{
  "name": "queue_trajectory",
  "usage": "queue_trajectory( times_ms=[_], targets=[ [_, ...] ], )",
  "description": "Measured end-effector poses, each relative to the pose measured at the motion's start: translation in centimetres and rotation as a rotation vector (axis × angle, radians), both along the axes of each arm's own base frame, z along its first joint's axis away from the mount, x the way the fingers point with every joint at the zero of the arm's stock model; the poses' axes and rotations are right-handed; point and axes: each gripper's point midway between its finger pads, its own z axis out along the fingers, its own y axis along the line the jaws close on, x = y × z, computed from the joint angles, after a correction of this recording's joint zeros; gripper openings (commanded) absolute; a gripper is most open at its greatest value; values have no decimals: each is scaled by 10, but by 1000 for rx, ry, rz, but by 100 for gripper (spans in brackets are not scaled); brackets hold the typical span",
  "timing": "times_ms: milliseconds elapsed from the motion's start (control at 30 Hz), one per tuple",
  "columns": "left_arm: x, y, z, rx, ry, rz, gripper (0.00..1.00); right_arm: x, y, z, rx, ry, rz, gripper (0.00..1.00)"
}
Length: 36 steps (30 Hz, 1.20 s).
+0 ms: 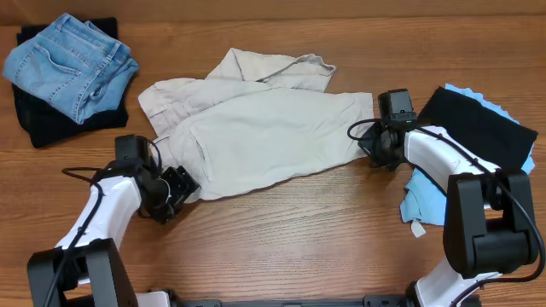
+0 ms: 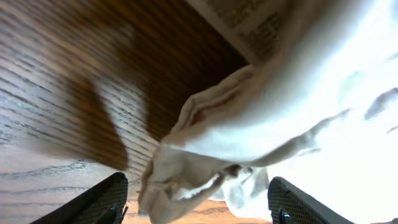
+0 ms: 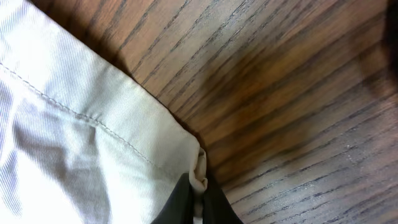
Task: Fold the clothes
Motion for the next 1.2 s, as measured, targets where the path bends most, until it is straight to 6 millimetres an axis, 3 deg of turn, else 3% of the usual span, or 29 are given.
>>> queue_trajectory(
  times_ms=[200,267,300,333,367,567,700,767,867,967,1033,1067,1200],
  targets=[
    [-2,2,-9,1,55,33,73,0,0,0,0,-1,1,4],
    [0,2,-11,-3,68,40,56,0,0,0,0,0,0,4],
    [1,2,-11,-4,72,49,39,0,0,0,0,0,0,4],
    [4,2,-11,-4,64,48,13,0,0,0,0,0,0,4],
    [5,2,-12,-6,61,52,4,0,0,0,0,0,0,4],
    [3,-3,-13,-35,75,37,4,-3,0,0,-2,17,0,4],
    [-21,-7,-8,-53,175,-1,4,-30,-7,8,-30,107,-33,4],
    [-30,-9,2,-57,200,-19,4,-37,-11,27,-39,99,-58,4],
    [-40,-11,25,-60,191,-36,4,-52,-15,77,-31,25,-102,4],
    [-59,-15,53,-59,167,-56,4,-64,-18,113,-22,-49,-125,4],
    [-66,-17,67,-56,132,-64,4,-70,-19,125,-21,-74,-133,4],
    [-71,-18,75,-54,112,-71,4,-78,-21,141,-20,-114,-138,4],
    [-91,-23,95,-55,76,-78,4,-99,-26,162,-23,-146,-148,4]
  ],
)
